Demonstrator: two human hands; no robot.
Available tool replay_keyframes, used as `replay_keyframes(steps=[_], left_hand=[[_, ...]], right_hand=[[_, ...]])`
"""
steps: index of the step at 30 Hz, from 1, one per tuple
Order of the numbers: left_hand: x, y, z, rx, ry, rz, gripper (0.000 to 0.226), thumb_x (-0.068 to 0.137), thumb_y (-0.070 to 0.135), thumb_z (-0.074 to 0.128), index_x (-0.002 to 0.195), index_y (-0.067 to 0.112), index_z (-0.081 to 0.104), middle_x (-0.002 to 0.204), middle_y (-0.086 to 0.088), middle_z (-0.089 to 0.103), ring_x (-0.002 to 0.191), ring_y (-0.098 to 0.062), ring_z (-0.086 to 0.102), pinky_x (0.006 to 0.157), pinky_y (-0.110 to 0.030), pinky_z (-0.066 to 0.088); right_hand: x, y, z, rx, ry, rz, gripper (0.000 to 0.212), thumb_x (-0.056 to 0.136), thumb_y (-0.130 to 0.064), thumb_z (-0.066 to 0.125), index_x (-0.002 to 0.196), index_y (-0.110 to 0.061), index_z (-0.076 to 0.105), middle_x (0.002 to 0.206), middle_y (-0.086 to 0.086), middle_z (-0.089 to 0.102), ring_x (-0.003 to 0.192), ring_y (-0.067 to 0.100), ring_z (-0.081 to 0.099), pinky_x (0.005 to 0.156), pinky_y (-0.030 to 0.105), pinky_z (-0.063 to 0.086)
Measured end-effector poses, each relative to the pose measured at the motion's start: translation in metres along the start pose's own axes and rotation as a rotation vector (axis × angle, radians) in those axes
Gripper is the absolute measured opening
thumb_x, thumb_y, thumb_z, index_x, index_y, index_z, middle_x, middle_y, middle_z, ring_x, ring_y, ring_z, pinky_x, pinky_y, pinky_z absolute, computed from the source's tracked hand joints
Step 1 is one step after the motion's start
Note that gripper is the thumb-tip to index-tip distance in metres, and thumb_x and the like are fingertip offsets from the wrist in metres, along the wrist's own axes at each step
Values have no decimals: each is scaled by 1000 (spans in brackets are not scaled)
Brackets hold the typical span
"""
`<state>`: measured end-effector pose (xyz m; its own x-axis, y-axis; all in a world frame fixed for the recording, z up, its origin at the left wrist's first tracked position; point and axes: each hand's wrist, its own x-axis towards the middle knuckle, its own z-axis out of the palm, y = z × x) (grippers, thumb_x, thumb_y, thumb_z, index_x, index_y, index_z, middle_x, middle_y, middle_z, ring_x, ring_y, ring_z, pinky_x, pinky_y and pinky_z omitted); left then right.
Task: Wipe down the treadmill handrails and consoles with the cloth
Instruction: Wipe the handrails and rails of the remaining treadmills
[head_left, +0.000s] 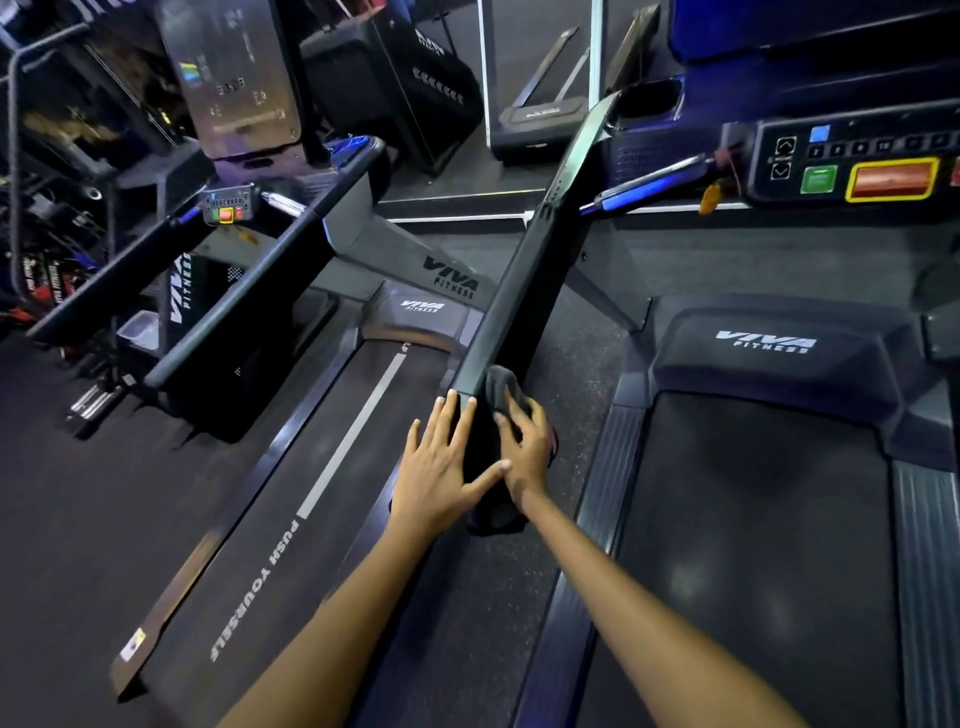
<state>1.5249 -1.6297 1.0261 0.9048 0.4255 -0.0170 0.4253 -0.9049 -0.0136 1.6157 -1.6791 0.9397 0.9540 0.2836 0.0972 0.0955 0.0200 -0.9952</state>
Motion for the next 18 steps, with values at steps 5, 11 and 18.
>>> replay_keyframes(steps=[5, 11, 18], left_hand=[[1, 1, -3, -16, -24, 1, 110, 68, 87, -6, 151, 15, 0, 158, 0, -5, 145, -11, -10, 119, -40, 2], [2, 0, -3, -42, -26, -8, 106, 70, 84, -9, 152, 16, 0, 152, 8, -14, 140, -4, -17, 120, -36, -1], [2, 0, -4, -140, 2, -8, 89, 82, 72, 13, 152, 18, 7, 159, 4, 3, 145, -6, -6, 119, -35, 5]], right_hand=[[45, -2, -3, 62, -6, 247, 34, 93, -13, 56, 125, -6, 58, 117, 20, 54, 111, 32, 54, 97, 37, 40], [29, -17, -3, -11, 32, 33, 31, 88, -8, 61, 118, -4, 64, 117, 18, 56, 108, 22, 53, 94, 25, 37], [58, -15, -5, 74, 13, 246, 33, 91, -11, 58, 122, -3, 60, 112, 20, 55, 105, 31, 56, 90, 32, 40]])
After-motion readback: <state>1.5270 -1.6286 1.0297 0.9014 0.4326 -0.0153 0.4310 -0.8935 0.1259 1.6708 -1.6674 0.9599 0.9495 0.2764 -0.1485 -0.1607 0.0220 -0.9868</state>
